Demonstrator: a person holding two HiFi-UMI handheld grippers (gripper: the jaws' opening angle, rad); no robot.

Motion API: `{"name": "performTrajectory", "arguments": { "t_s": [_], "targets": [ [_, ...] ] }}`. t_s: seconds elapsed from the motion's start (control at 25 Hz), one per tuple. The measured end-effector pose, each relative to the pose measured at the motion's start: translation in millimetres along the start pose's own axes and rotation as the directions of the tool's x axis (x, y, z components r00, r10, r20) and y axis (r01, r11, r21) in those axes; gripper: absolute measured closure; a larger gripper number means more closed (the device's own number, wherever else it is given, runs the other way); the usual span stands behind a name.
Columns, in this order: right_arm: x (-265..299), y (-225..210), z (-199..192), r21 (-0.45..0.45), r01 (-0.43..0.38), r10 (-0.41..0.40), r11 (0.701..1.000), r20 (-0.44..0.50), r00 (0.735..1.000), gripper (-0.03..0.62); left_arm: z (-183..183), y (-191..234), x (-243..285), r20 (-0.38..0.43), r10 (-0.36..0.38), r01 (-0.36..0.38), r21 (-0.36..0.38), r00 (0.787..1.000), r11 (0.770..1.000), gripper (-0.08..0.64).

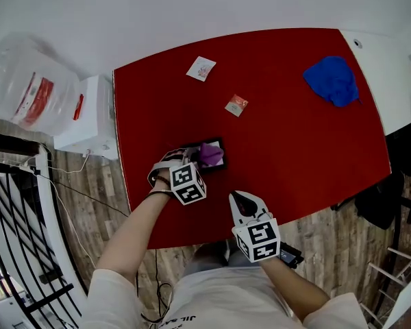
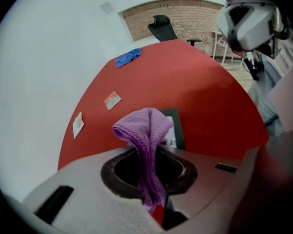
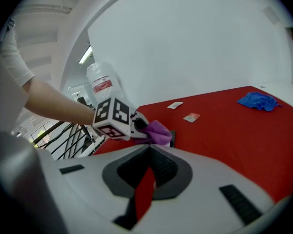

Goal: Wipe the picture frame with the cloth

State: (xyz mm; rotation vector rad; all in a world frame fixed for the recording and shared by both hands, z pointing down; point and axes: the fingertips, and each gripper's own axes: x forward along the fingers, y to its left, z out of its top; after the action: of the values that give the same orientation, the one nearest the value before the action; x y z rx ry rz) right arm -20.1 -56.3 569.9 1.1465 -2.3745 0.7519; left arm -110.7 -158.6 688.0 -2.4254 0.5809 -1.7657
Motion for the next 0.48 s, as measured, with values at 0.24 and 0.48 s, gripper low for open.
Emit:
{"name": "performTrajectory", "arguments": {
  "t_s": [0.24, 0.48],
  "targets": [
    [-8.8, -12.8, -8.2, 0.012, 0.026, -0.026, 1.000, -0.014, 1.000, 0.589, 11.5, 61.3, 12.3, -0.021, 0.046, -0.047, -0.027, 0.999, 0.999, 0.503],
    [-9.6, -23.1, -8.9, 0.028, 0.038, -0.037, 0.999, -0.011, 0.999, 0.589, 14.2, 36.5, 14.9, -0.015, 0.006, -0.006, -0.013, 1.000, 1.000, 0.503]
  ]
}}
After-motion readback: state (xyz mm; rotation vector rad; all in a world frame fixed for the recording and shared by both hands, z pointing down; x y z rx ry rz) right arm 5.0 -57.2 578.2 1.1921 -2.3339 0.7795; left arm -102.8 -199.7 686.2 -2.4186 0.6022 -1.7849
